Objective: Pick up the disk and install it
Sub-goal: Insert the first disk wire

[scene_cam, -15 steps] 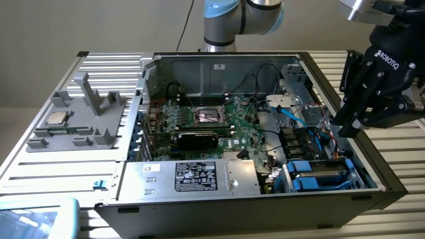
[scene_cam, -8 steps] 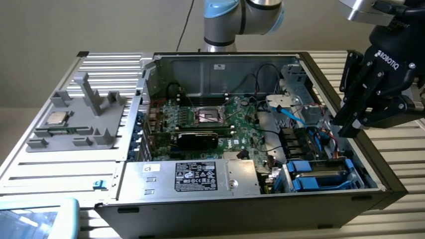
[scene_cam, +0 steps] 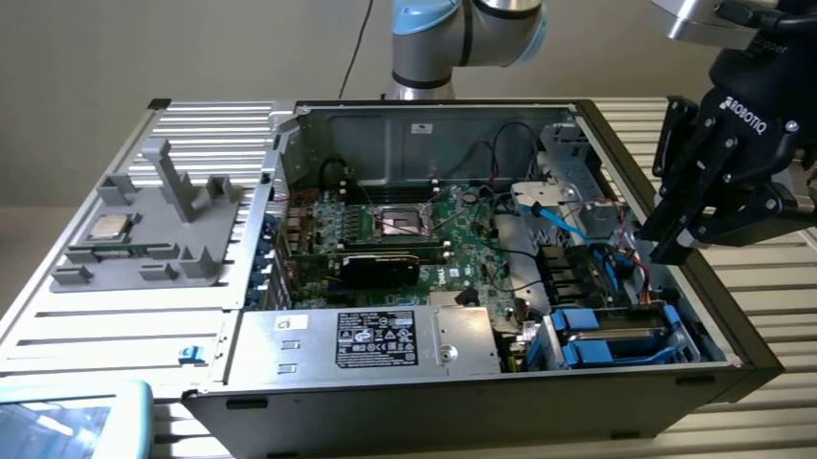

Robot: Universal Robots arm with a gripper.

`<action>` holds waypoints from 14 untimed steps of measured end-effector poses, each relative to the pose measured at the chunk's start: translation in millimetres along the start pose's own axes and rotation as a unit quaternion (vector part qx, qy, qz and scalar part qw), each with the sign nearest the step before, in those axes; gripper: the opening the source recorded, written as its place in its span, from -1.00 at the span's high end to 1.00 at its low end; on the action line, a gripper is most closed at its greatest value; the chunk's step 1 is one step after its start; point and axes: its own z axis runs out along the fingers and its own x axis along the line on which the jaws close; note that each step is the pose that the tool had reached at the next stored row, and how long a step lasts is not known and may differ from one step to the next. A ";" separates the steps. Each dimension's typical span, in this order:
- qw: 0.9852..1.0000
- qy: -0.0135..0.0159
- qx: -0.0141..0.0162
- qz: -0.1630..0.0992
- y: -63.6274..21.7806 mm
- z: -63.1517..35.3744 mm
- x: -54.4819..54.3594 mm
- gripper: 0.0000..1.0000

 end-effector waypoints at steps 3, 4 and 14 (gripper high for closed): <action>1.000 0.002 0.001 0.000 7.2 1.7 -2.4 0.38; 1.000 0.004 0.001 0.000 10.2 2.5 -3.3 0.38; 0.999 0.031 0.005 -0.005 13.7 11.4 -14.1 0.38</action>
